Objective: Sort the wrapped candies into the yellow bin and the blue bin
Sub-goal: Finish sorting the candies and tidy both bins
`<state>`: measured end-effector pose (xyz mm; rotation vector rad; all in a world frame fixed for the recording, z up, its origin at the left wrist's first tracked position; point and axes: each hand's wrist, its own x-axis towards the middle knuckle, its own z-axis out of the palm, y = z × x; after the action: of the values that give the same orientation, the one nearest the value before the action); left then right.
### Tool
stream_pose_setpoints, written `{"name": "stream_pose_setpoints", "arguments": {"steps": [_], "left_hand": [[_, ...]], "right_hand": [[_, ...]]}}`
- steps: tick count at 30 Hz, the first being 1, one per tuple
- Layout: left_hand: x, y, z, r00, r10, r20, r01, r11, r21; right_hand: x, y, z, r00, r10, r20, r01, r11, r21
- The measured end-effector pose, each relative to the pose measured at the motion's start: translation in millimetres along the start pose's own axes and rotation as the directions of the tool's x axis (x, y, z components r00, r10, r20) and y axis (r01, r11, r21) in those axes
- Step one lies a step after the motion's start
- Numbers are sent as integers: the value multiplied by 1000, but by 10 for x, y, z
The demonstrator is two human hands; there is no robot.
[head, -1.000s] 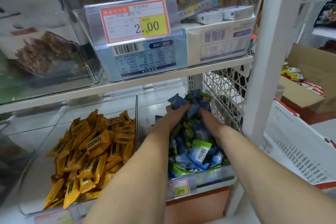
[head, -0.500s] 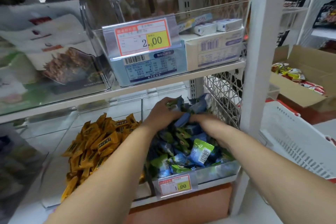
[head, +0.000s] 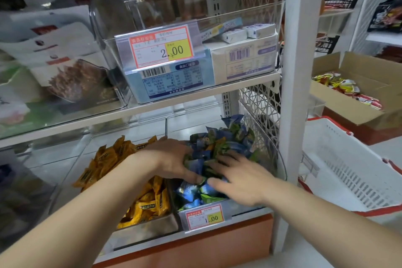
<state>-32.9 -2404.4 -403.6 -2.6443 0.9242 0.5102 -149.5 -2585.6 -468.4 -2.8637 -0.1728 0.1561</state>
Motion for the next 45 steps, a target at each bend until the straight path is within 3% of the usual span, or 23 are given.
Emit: {"name": "stream_pose_setpoints", "arguments": {"steps": [2,7,17,22,27,31,33,38,45], "left_hand": [[54,-18,-92,1000,-7,-2,7,993,-118],[530,218,-213,938,42,-345,-197,881,-429],[1213,466,145,960,-86,-267,-15,935,-354],[1218,471,94,986,43,-160,-110,891,-440],[1197,460,143,974,-32,-225,-105,815,-569],[1128,384,96,914,-208,-349,-145,635,-759],[1067,315,58,918,-206,-339,-133,646,-752],[941,281,69,966,-32,-256,-151,735,-661],[874,271,103,892,-138,-430,-173,775,-607]], "right_hand": [[-17,-2,92,999,15,45,-15,1000,4],[-18,14,168,999,35,6,-35,999,27],[23,34,257,997,54,-46,-53,998,32],[22,24,245,997,58,-59,-57,998,32],[0,18,233,997,53,-63,-51,998,30],[-5,17,219,997,54,-59,-52,998,29],[-6,15,210,997,52,-55,-50,998,28],[-23,6,186,998,53,-40,-52,998,30],[-34,22,140,999,37,-28,-35,998,55]]}}
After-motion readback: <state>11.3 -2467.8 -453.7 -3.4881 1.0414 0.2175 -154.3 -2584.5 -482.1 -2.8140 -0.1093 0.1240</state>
